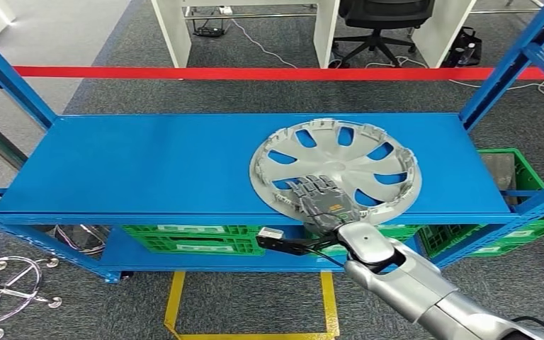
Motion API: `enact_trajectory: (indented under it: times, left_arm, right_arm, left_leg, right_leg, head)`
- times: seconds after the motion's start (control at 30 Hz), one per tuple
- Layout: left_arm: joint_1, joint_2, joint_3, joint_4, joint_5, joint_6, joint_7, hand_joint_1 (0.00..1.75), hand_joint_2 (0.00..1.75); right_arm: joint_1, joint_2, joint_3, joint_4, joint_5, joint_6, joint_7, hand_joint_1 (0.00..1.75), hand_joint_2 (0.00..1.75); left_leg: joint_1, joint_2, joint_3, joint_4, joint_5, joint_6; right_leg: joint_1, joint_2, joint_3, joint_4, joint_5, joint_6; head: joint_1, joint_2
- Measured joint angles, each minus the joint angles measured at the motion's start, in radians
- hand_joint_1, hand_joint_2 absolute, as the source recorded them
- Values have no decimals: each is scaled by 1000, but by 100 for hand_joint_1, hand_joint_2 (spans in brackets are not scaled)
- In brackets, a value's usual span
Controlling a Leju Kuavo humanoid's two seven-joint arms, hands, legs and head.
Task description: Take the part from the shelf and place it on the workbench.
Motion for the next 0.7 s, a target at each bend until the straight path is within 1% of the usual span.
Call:
enact_trajectory:
  times: [0.03,0.07,0.3,0.47,0.53,0.6,0.63,0.7]
  left_arm:
    - [1,-1,1,0,0,1,0,0,175]
    - [1,-3,3,0,0,1,-2,0,175]
    - [11,-3,14,0,-2,-2,-41,0,175]
    - [12,-2,20,0,-4,-3,-44,0,175]
    - [12,-2,22,0,-5,-3,-45,0,175]
    - [13,-2,25,0,-6,-3,-47,0,175]
    - [13,-2,25,0,-6,-4,-49,0,175]
    - [10,0,27,0,-8,-26,-52,0,175]
  right_arm:
    - [3,-5,0,-10,-1,2,-1,174,175]
    - [6,-11,0,-19,-3,6,-2,175,175]
    - [23,-49,2,-106,-12,34,-11,175,175]
    - [27,-69,10,-160,-18,60,-23,175,175]
    - [30,-75,14,-175,-19,55,-29,175,175]
    - [37,-79,16,-192,-14,19,-40,175,175]
    - [44,-80,18,-203,-6,-14,-48,175,175]
    - [66,-81,18,-232,28,-121,-67,175,175]
  left_leg:
    - [0,0,0,0,0,0]
    - [0,0,0,0,0,0]
    - [0,0,0,0,0,0]
    - [0,0,0,0,0,0]
    - [0,0,0,0,0,0]
    - [0,0,-1,0,0,0]
    - [0,0,-1,0,0,0]
    - [0,0,-1,0,0,0]
  right_leg:
    - [0,0,0,0,0,0]
    - [0,0,0,0,0,0]
    - [0,0,0,0,0,0]
    - [0,0,0,0,0,0]
    - [0,0,0,0,0,0]
    - [0,0,0,0,0,0]
    - [0,0,0,0,0,0]
    - [0,0,-1,0,0,0]
  head:
    - [0,0]
    - [0,0]
    - [0,0]
    - [0,0]
    - [0,0]
    - [0,0]
    - [0,0]
    - [0,0]
